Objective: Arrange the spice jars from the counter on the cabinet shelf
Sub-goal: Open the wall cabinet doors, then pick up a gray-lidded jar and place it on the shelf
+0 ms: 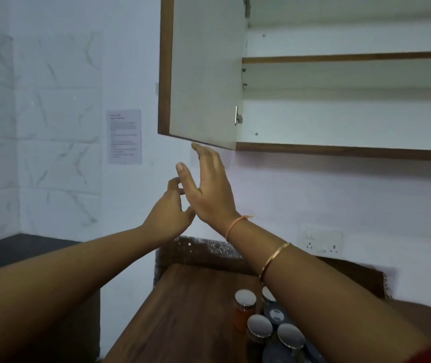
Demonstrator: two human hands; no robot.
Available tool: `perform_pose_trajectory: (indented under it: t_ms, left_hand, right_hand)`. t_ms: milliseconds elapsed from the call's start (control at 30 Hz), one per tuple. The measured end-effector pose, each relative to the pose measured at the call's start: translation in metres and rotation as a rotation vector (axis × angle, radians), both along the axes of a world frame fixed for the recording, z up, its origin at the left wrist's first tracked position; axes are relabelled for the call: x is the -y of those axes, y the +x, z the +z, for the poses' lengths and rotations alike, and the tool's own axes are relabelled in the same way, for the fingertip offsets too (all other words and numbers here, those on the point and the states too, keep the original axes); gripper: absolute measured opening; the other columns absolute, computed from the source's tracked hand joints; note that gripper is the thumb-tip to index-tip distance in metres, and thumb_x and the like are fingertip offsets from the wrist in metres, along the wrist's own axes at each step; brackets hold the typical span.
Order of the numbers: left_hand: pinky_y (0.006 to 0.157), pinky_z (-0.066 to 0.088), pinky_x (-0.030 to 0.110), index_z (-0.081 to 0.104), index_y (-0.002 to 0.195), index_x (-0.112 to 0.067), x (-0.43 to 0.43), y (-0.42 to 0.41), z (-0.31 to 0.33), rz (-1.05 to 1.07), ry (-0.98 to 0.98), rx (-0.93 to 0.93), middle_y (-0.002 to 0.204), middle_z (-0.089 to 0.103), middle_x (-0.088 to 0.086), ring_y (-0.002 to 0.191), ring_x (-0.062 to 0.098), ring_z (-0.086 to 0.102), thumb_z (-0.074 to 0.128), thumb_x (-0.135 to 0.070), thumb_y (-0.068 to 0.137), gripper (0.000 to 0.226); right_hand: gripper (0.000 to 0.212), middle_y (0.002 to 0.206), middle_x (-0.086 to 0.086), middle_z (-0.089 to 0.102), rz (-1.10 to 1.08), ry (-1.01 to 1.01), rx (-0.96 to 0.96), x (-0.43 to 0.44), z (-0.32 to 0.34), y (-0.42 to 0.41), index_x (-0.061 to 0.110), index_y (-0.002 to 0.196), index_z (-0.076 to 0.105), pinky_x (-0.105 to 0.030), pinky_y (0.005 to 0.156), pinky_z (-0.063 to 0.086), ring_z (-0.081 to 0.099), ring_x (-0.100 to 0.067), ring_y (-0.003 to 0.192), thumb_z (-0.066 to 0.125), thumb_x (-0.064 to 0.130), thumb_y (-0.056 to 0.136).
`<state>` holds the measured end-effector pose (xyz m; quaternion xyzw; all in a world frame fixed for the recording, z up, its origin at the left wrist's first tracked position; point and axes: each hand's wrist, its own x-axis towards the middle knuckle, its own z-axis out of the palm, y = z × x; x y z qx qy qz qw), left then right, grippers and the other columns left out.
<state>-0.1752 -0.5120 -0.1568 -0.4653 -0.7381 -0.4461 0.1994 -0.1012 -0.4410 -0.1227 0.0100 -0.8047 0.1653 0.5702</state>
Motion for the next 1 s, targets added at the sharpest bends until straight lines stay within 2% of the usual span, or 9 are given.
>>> perform_pose_trajectory:
  t_ms: [100, 167, 300, 400, 567, 667, 833, 1000]
  left_hand:
    - [0.092, 0.045, 0.030, 0.018, 0.145, -0.018, -0.018, -0.003, -0.033, 0.015, -0.087, 0.054, 0.148, 0.037, 0.008, 0.121, 0.027, 0.053, 0.058, -0.027, 0.091, 0.068]
    - [0.095, 0.044, 0.035, 0.019, 0.145, -0.020, -0.028, -0.005, -0.055, 0.043, -0.129, 0.118, 0.145, 0.041, 0.008, 0.120, 0.026, 0.054, 0.057, -0.025, 0.091, 0.066]
    - [0.102, 0.042, 0.042, 0.026, 0.143, -0.010, -0.052, 0.000, -0.105, 0.035, -0.225, 0.117, 0.136, 0.050, 0.012, 0.119, 0.026, 0.053, 0.052, -0.012, 0.086, 0.062]
    - [0.099, 0.041, 0.033, 0.030, 0.141, -0.008, -0.077, 0.012, -0.147, 0.023, -0.301, 0.127, 0.136, 0.047, 0.012, 0.121, 0.025, 0.050, 0.053, -0.013, 0.086, 0.060]
    - [0.101, 0.033, 0.025, 0.036, 0.139, -0.006, -0.115, 0.056, -0.225, 0.007, -0.397, 0.222, 0.140, 0.044, 0.012, 0.127, 0.023, 0.043, 0.054, -0.015, 0.089, 0.054]
    - [0.091, 0.027, 0.015, 0.044, 0.133, -0.010, -0.123, 0.085, -0.259, -0.022, -0.440, 0.333, 0.135, 0.050, 0.009, 0.122, 0.018, 0.047, 0.049, -0.019, 0.094, 0.040]
    - [0.097, 0.029, 0.023, 0.039, 0.138, -0.013, -0.124, 0.110, -0.296, 0.018, -0.641, 0.255, 0.137, 0.048, 0.006, 0.124, 0.020, 0.045, 0.046, -0.026, 0.094, 0.046]
    - [0.102, 0.024, 0.021, 0.042, 0.135, -0.010, -0.129, 0.113, -0.318, 0.006, -0.740, 0.423, 0.139, 0.044, 0.007, 0.125, 0.018, 0.041, 0.041, -0.022, 0.098, 0.038]
  right_hand:
    - [0.049, 0.139, -0.004, 0.045, -0.066, 0.056, 0.085, -0.029, -0.036, 0.004, 0.013, 0.136, 0.043, -0.029, 0.097, 0.042, 0.044, -0.019, 0.127, 0.044, 0.039, 0.095]
    - [0.047, 0.138, -0.005, 0.046, -0.123, 0.079, 0.150, -0.051, -0.061, 0.008, 0.012, 0.134, 0.046, -0.033, 0.097, 0.046, 0.045, -0.021, 0.126, 0.044, 0.037, 0.095]
    - [0.044, 0.138, -0.008, 0.046, -0.217, 0.083, 0.333, -0.099, -0.123, 0.023, 0.012, 0.133, 0.047, -0.038, 0.094, 0.049, 0.045, -0.024, 0.125, 0.046, 0.033, 0.095]
    - [0.044, 0.134, -0.008, 0.046, -0.274, 0.058, 0.476, -0.131, -0.177, 0.039, 0.010, 0.133, 0.047, -0.037, 0.093, 0.049, 0.046, -0.025, 0.123, 0.047, 0.029, 0.094]
    - [0.046, 0.140, -0.009, 0.041, -0.310, -0.068, 0.820, -0.166, -0.259, 0.073, 0.012, 0.136, 0.042, -0.038, 0.101, 0.043, 0.042, -0.027, 0.127, 0.048, 0.028, 0.093]
    - [0.044, 0.137, -0.009, 0.044, -0.344, -0.121, 0.949, -0.179, -0.298, 0.091, 0.014, 0.132, 0.044, -0.035, 0.103, 0.042, 0.045, -0.025, 0.124, 0.049, 0.032, 0.093]
    - [0.056, 0.138, -0.012, 0.041, -0.332, -0.243, 1.180, -0.199, -0.341, 0.105, 0.016, 0.134, 0.041, -0.040, 0.105, 0.040, 0.040, -0.032, 0.127, 0.055, 0.045, 0.089]
    - [0.050, 0.132, -0.012, 0.041, -0.330, -0.140, 1.318, -0.210, -0.370, 0.110, 0.013, 0.124, 0.047, -0.041, 0.099, 0.041, 0.037, -0.032, 0.124, 0.058, 0.044, 0.085]
